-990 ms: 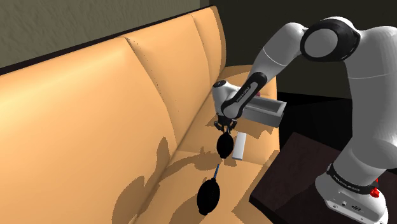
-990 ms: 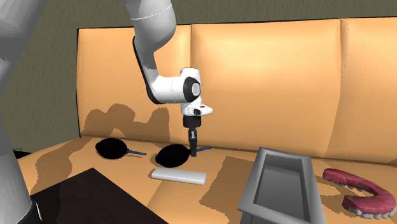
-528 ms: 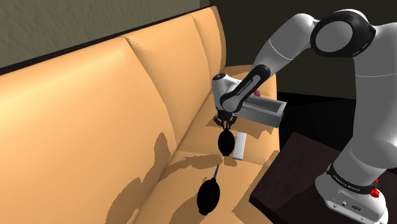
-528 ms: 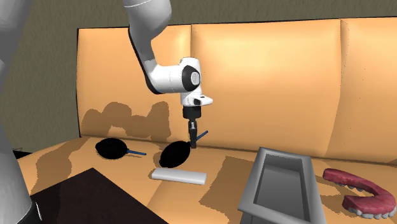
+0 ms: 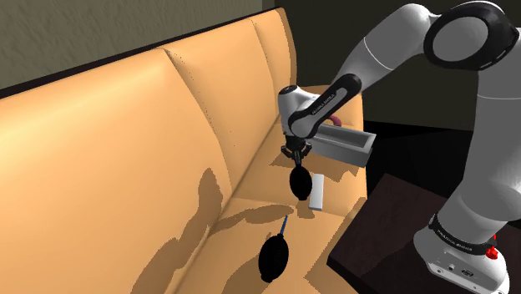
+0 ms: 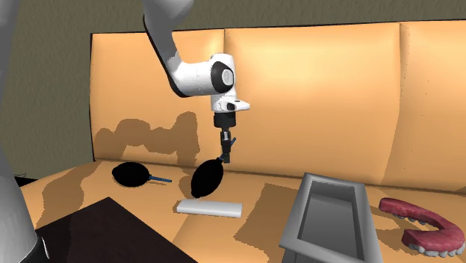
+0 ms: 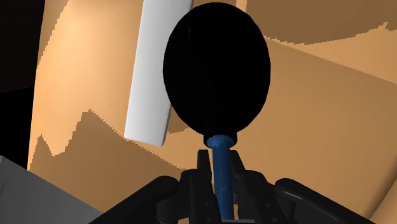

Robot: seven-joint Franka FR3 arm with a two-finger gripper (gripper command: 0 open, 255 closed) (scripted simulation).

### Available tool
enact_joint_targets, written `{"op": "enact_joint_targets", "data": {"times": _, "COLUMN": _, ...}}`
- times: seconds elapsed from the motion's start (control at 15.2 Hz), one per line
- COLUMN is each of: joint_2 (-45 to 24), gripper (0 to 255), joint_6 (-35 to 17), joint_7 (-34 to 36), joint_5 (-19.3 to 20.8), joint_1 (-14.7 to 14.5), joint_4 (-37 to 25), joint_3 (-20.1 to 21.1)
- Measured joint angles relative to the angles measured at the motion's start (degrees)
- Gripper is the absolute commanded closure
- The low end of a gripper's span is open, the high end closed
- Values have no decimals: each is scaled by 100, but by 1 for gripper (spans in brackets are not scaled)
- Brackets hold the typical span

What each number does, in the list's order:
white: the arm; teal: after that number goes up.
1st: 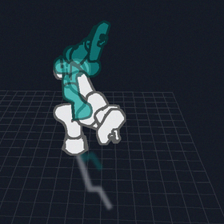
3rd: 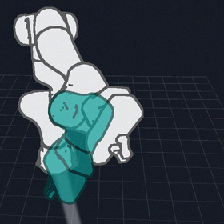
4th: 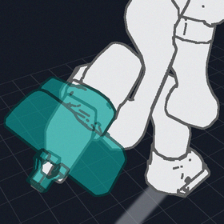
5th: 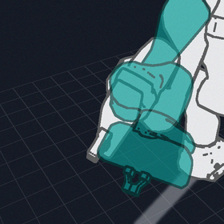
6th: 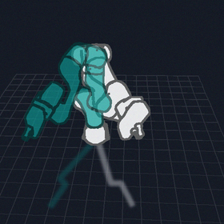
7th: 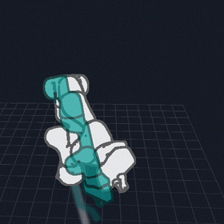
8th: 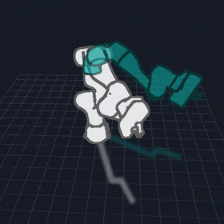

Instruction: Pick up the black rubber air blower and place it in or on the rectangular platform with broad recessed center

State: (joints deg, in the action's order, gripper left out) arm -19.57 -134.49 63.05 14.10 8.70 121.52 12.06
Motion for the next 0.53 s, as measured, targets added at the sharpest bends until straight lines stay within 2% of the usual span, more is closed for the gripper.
{"op": "enact_joint_targets", "data": {"times": 0.53, "joint_2": 435, "gripper": 255, "joint_6": 490, "joint_7": -182, "joint_5": -200, "joint_1": 57, "joint_4": -78, "joint_3": 78}}
